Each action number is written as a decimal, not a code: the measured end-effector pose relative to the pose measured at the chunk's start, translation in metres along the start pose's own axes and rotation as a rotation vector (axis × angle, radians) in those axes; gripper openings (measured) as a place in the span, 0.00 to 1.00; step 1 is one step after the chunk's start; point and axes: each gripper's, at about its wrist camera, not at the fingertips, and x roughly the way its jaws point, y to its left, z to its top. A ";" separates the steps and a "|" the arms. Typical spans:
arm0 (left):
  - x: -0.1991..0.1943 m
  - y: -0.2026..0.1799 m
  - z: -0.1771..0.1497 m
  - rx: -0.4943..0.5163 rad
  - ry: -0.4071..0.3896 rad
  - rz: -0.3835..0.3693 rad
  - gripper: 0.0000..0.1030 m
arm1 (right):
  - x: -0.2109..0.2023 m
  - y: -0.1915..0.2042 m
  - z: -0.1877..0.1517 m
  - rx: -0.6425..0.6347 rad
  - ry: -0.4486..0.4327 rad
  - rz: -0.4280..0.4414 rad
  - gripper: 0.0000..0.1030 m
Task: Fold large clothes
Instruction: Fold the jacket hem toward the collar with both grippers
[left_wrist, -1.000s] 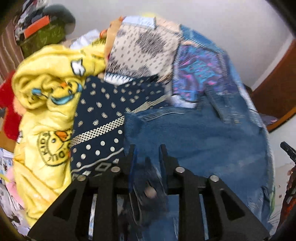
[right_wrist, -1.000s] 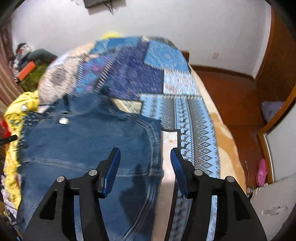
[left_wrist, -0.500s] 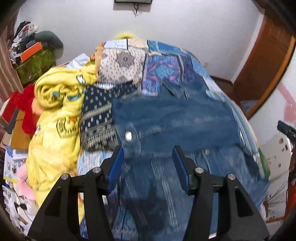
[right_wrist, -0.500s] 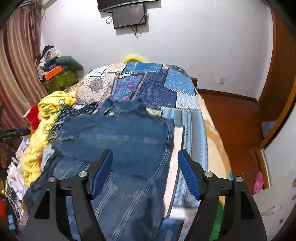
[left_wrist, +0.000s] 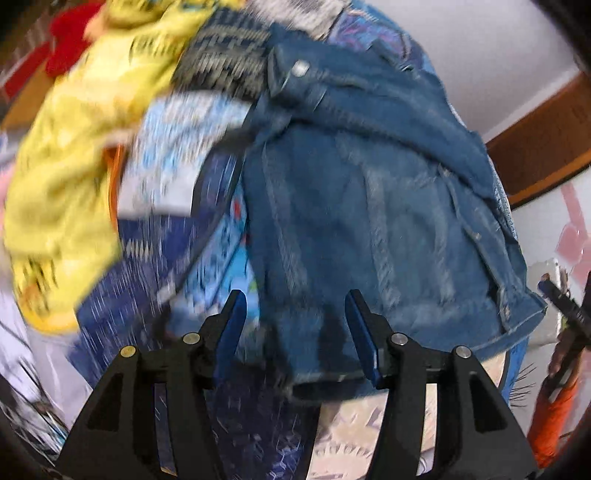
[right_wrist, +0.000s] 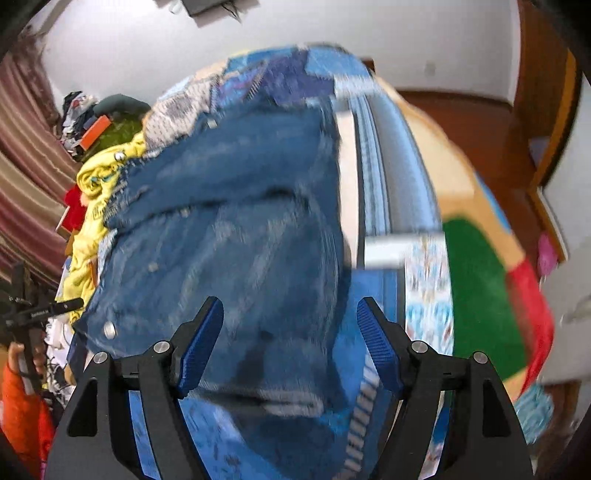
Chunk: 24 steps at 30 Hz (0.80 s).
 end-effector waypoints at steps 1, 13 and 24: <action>0.003 0.003 -0.006 -0.019 0.006 -0.008 0.53 | 0.002 -0.003 -0.005 0.015 0.013 0.006 0.70; 0.004 0.028 -0.055 -0.245 -0.057 -0.180 0.57 | 0.012 -0.011 -0.030 0.156 0.021 0.118 0.68; -0.010 0.012 -0.044 -0.211 -0.113 -0.182 0.16 | 0.008 -0.003 -0.024 0.136 -0.019 0.161 0.14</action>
